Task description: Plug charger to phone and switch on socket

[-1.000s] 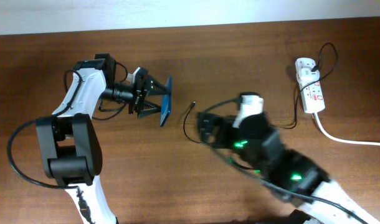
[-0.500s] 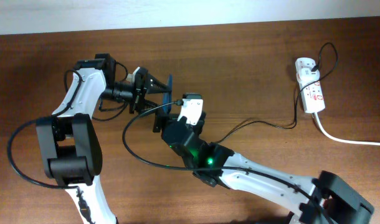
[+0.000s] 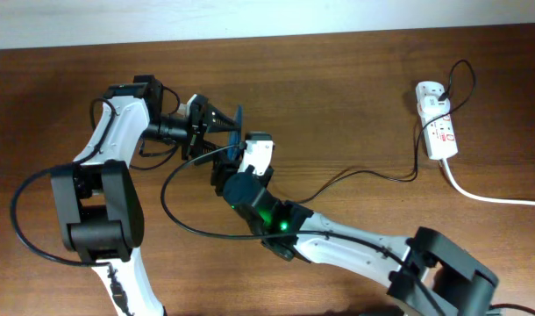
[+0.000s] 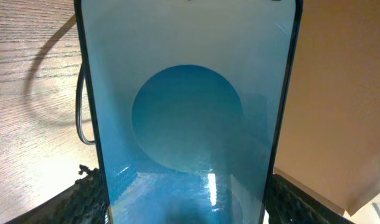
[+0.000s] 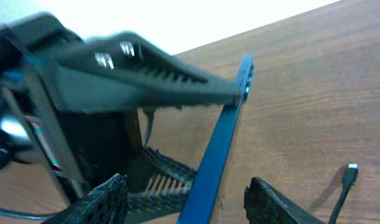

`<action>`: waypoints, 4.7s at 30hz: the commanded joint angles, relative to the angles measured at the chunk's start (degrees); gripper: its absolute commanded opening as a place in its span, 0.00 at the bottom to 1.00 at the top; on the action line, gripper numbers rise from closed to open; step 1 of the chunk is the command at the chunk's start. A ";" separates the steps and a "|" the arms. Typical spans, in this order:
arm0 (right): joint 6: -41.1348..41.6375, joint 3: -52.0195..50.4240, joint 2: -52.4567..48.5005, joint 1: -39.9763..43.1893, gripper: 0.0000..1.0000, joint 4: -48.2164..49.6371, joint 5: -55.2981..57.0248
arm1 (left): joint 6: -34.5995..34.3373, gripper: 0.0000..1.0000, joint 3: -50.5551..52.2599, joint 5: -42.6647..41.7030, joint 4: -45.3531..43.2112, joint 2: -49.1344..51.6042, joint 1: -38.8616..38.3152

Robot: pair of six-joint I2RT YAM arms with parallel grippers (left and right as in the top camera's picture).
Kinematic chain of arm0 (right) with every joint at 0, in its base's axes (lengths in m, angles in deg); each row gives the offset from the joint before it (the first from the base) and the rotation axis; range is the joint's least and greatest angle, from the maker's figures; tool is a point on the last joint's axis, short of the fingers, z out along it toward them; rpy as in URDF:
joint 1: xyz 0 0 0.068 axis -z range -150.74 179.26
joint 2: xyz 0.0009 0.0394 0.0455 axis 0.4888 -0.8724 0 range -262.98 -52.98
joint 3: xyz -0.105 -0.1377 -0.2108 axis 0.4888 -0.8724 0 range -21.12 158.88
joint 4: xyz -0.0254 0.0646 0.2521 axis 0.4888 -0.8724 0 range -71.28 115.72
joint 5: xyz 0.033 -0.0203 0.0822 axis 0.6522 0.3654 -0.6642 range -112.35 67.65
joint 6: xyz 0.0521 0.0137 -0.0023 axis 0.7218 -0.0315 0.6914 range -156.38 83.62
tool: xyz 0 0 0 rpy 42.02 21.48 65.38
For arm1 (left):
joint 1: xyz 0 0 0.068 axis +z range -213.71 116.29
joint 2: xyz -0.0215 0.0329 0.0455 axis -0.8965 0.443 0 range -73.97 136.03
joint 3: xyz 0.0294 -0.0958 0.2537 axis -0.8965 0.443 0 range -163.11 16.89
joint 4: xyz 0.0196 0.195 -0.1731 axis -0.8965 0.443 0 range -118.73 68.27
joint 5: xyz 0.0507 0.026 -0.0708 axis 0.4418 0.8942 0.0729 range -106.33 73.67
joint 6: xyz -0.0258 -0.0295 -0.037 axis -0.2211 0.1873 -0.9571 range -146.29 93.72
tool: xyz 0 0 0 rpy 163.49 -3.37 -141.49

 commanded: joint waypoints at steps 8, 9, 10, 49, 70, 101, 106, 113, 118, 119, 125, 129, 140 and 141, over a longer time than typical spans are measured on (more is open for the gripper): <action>-5.44 4.90 -2.71 0.63 0.25 -1.31 -1.64 | -0.26 0.48 -1.22 -1.51 0.09 0.28 0.20; -5.44 4.90 -2.71 0.63 0.20 -1.33 -1.66 | -0.26 0.48 -1.22 -1.51 0.09 0.28 0.20; -5.44 4.90 -2.71 0.63 0.17 -1.38 -1.66 | -0.28 0.50 -1.22 -1.51 0.09 0.28 0.20; 44.35 4.85 32.74 8.26 0.04 -60.06 9.77 | -0.31 0.99 -4.72 12.61 4.07 -8.50 -0.94; 27.54 4.85 28.76 8.20 0.04 -53.66 -2.95 | -37.40 0.99 -4.72 29.22 5.81 -8.50 -0.90; 25.55 4.87 19.19 17.92 0.04 -37.03 -27.61 | -14.32 0.99 -4.72 17.33 -5.60 -8.50 -1.60; 41.77 4.87 19.19 25.51 0.04 -30.53 -39.45 | -4.09 0.90 -4.39 10.25 -10.05 -8.50 -2.64; 61.13 4.85 19.10 25.40 0.04 -21.35 -43.25 | -25.73 0.94 -3.65 5.33 -27.17 -8.39 -7.15; 60.63 4.87 14.84 25.35 0.04 -17.81 -39.26 | -44.78 0.87 -3.65 0.81 -26.75 -8.39 -7.80; 60.63 4.87 13.57 25.33 0.04 -17.75 -38.42 | -46.40 0.88 -3.65 0.00 -26.75 -8.39 -7.82; 60.65 4.87 6.08 23.39 0.04 -7.56 -36.76 | -50.29 0.68 -3.65 -0.87 -26.75 -8.39 -7.82; 60.63 4.87 6.08 22.38 0.04 -7.28 -34.16 | -50.27 0.57 -3.65 2.16 -26.75 -8.39 -7.80; 60.87 4.87 6.12 22.38 0.04 -6.19 -38.53 | -50.27 0.42 -3.65 10.88 -27.02 -8.39 -6.43; 60.89 4.87 6.12 22.38 0.04 -5.16 -38.73 | -50.27 0.38 -3.65 10.27 -27.02 -8.39 -6.58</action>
